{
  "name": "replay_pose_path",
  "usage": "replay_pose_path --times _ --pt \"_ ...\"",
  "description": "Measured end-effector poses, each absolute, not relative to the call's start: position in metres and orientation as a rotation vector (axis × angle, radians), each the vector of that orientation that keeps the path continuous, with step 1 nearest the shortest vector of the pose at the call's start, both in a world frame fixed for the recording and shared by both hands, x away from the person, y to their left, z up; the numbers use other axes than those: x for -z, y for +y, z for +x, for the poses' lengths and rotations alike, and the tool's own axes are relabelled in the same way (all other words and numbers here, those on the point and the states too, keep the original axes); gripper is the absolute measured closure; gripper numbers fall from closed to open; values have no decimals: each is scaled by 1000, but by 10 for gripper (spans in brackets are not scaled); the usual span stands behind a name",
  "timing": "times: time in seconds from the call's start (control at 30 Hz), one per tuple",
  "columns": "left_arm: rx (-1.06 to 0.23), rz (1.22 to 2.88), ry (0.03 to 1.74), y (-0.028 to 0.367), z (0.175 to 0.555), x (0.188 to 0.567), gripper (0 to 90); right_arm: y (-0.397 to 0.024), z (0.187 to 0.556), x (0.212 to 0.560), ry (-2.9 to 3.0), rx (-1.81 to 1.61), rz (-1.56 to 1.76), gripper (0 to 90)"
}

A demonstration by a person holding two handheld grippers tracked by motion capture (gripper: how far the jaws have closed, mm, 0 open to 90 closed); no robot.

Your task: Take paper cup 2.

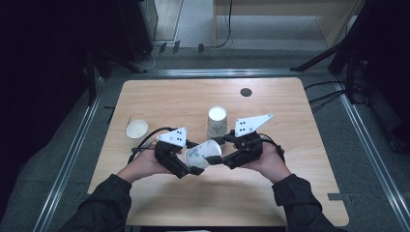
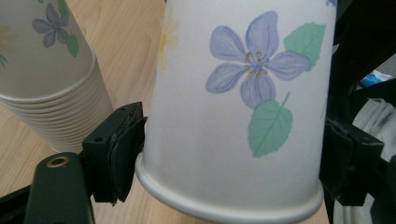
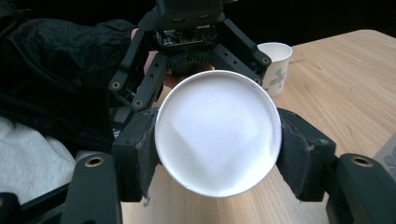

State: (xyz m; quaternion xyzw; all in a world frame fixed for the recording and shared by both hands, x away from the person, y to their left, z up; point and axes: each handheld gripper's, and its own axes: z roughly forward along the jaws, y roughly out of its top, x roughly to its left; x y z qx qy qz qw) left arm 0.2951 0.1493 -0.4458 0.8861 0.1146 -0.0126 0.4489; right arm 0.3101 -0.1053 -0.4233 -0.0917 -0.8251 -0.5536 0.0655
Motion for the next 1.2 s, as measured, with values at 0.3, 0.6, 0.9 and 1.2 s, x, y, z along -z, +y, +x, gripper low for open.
replay_pose_path --times 0.3,0.6,0.9,1.2 --pt "7 2191 265 152 293 443 245 -105 310 423 -2495 1662 -275 362" --pt "-8 2256 294 159 298 440 260 -107 309 424 -2572 1639 -303 245" --pt "-39 2413 307 154 300 447 260 -103 307 434 -2677 1543 -282 251" --pt "15 2526 264 140 295 456 258 -94 307 445 -2722 1461 -249 256"
